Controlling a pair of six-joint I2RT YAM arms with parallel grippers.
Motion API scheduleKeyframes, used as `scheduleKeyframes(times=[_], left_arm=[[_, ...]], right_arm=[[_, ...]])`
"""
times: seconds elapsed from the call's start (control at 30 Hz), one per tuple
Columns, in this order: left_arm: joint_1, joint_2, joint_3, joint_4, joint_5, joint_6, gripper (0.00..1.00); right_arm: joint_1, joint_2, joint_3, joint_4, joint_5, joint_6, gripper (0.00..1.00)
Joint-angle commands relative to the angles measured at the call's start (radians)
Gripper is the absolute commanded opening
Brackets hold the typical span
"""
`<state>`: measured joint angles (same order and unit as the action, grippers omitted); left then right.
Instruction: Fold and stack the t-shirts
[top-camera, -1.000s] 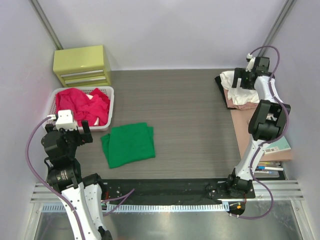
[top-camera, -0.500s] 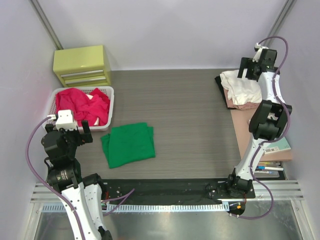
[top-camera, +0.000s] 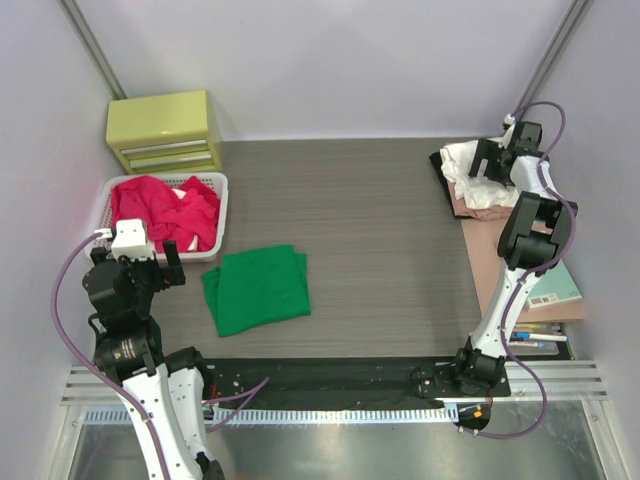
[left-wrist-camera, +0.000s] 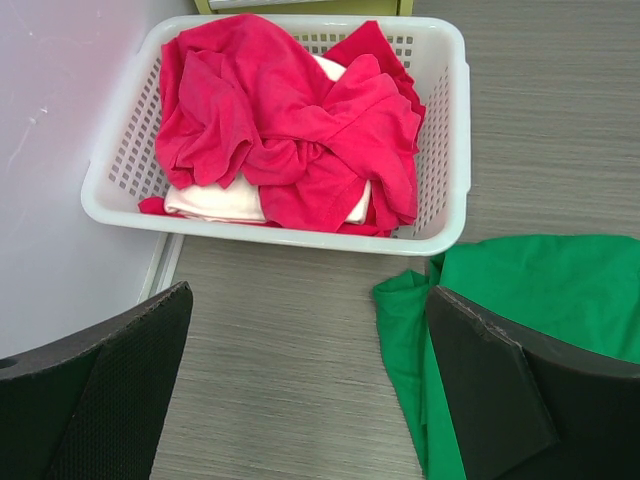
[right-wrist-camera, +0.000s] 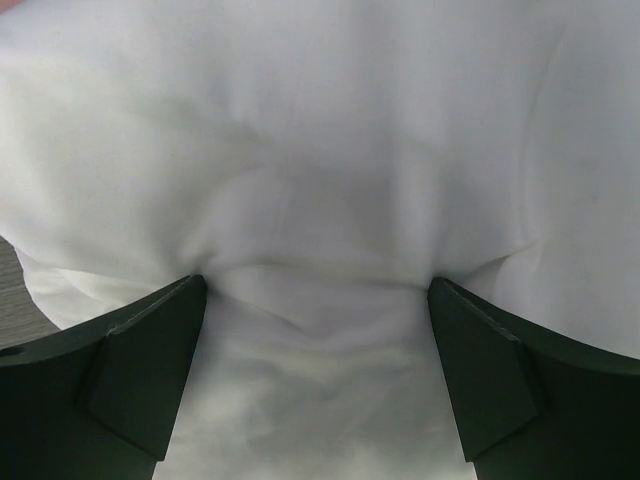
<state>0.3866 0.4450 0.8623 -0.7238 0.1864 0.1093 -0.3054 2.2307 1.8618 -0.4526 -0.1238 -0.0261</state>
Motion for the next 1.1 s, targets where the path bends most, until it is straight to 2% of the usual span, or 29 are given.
scheduleKeyframes(times=[0.0,0.27,0.53,0.7,0.9,1.07], left_arm=[[0.008,0.006,-0.002,0.014,0.005,0.001,1.0],[0.009,0.008,0.0,0.014,0.002,0.0,1.0],[0.008,0.008,0.0,0.012,0.001,-0.002,1.0],[0.009,0.008,0.001,0.011,-0.004,0.0,1.0],[0.009,0.012,0.001,0.011,-0.007,-0.002,1.0],[0.009,0.014,0.0,0.009,-0.01,0.0,1.0]], right_arm=[[0.006,0.043,-0.046,-0.07,-0.068,0.025,1.0],[0.025,0.079,-0.058,-0.086,-0.042,-0.003,1.0],[0.141,0.093,-0.035,-0.107,0.015,-0.044,1.0],[0.235,0.158,0.043,-0.161,0.004,-0.063,1.0],[0.288,0.222,0.129,-0.221,-0.063,-0.044,1.0],[0.362,0.211,0.096,-0.23,-0.079,-0.069,1.0]])
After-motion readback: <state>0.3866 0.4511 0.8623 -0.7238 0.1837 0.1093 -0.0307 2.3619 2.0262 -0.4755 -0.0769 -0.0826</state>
